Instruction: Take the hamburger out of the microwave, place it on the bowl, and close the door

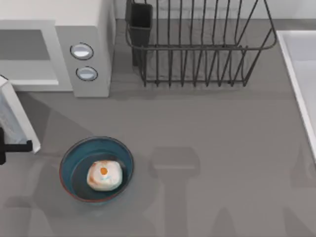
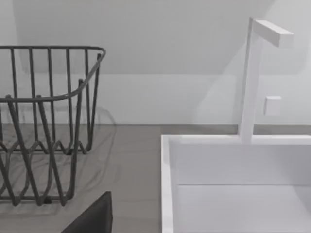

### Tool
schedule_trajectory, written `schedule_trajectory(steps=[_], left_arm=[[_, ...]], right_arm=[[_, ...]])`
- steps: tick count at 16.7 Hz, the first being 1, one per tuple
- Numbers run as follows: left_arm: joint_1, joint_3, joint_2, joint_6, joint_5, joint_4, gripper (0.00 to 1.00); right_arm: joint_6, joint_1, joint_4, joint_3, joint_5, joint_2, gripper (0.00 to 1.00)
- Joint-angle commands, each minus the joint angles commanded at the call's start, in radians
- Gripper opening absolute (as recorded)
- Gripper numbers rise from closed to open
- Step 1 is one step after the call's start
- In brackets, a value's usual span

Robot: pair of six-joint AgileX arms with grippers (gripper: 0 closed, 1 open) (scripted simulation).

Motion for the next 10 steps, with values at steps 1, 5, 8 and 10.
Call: schedule_trajectory(steps=[1,5,8,10], left_arm=[[-0.004,0.03,0.055,-0.002,-0.002,0.02,0.0],[-0.021,0.153,0.291,-0.011,-0.012,0.106,0.0],[-0.03,0.214,0.379,-0.016,-0.018,0.15,0.0],[-0.031,0.221,0.388,-0.017,-0.019,0.155,0.0]], right_arm=[[0.0,0.0,0.0,0.0,0.0,0.0,1.0],[0.0,0.0,0.0,0.0,0.0,0.0,1.0],[0.0,0.0,0.0,0.0,0.0,0.0,1.0],[0.0,0.0,0.0,0.0,0.0,0.0,1.0]])
